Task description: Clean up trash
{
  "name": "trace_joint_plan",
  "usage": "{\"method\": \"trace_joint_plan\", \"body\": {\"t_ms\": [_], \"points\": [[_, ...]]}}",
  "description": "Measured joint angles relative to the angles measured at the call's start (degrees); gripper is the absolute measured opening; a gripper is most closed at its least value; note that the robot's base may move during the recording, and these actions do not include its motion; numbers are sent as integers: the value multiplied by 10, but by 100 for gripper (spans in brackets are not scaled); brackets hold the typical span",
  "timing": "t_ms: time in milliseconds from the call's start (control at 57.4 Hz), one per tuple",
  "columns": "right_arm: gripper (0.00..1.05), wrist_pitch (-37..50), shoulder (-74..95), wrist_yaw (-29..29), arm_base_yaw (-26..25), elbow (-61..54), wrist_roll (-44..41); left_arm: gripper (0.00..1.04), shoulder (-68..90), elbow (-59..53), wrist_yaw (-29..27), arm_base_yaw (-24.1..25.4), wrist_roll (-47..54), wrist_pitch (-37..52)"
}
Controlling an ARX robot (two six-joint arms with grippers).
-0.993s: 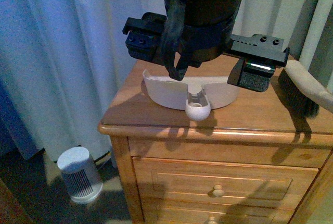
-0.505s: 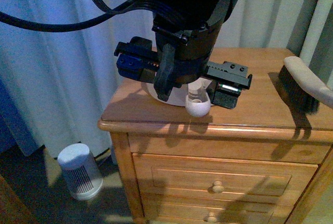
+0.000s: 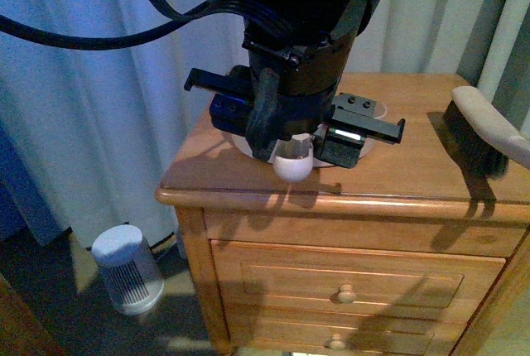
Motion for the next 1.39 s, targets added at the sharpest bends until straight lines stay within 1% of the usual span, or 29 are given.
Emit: {"method": "trace_joint_plan", "body": {"t_ms": [35,52,70,105,139,331,523,610,801,871,958,1028,1115,1237,1393], "points": [[97,0,0,0,0,0,0,46,0,0,0,0,0,0],[97,0,0,0,0,0,0,45,0,0,0,0,0,0],[97,0,0,0,0,0,0,39,0,0,0,0,0,0],[97,0,0,0,0,0,0,33,0,0,0,0,0,0],[97,0,0,0,0,0,0,30,0,0,0,0,0,1],[97,0,0,0,0,0,0,30,-8,-16,0,3,1,35],[97,0,0,0,0,0,0,29,-54,-63,5,16,19,128],[97,0,0,0,0,0,0,29,-95,-96,1,26,67,204],[97,0,0,0,0,0,0,29,-210,-156,27,61,152,334],[97,0,0,0,0,0,0,29,-266,-190,45,78,192,389],[97,0,0,0,0,0,0,29,-325,-225,61,97,224,435],[97,0,0,0,0,0,0,29,-386,-270,80,115,269,499],[97,0,0,0,0,0,0,29,-459,-321,104,133,305,552],[97,0,0,0,0,0,0,29,-562,-385,131,155,316,557],[97,0,0,0,0,0,0,29,-690,-475,173,190,290,548]]}}
